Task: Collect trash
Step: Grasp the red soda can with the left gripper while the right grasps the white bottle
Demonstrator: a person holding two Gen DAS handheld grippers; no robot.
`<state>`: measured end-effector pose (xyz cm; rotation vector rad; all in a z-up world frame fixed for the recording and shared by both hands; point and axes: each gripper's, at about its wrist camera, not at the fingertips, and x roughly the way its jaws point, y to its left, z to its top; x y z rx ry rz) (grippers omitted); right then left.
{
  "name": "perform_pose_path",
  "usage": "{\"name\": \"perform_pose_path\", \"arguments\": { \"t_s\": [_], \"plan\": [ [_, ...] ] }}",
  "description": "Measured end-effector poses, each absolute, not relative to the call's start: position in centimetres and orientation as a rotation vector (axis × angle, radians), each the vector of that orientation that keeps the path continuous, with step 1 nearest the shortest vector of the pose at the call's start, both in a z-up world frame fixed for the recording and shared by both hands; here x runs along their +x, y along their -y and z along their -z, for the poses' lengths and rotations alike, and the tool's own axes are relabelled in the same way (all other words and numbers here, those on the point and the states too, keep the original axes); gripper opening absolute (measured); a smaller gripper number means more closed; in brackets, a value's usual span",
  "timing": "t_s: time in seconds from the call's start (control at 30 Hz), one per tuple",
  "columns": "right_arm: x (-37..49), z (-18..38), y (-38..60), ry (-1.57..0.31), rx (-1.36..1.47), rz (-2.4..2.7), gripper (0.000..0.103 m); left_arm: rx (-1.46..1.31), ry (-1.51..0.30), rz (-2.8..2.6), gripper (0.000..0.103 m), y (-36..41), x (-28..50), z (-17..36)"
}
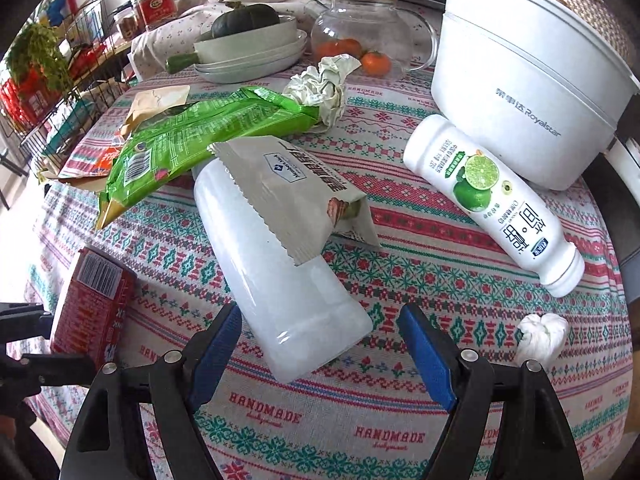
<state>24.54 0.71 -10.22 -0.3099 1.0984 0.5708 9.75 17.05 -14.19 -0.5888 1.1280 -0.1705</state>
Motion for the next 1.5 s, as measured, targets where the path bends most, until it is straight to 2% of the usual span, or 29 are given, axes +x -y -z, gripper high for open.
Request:
{"name": "perform_pose_path", "arguments": {
  "t_s": [0.13, 0.33, 0.7, 1.5],
  "plan": [
    [24.2, 9.8, -0.6, -1.082, -0.265, -0.618, 0.061, -0.542, -1.115, 0.151, 0.058, -16.0, 10.0, 13.7],
    [21.8, 7.0, 1.2, -1.055, -0.234, -0.648, 0.057, -0.497, -1.080, 0.153, 0.058, -14.8, 10.0, 12.7],
    [15.7, 1.0, 7.3, -0.987, -0.152, -0.602, 0.055, -0.432, -1.057, 0.190, 0.058, -12.6, 8.1, 11.9],
    [10.2, -3.0, 22.4, -0.910, 0.019, -0.402, 0.053, -0.310, -1.068, 0.312, 0.058, -4.2, 8.9, 11.4]
  ]
}}
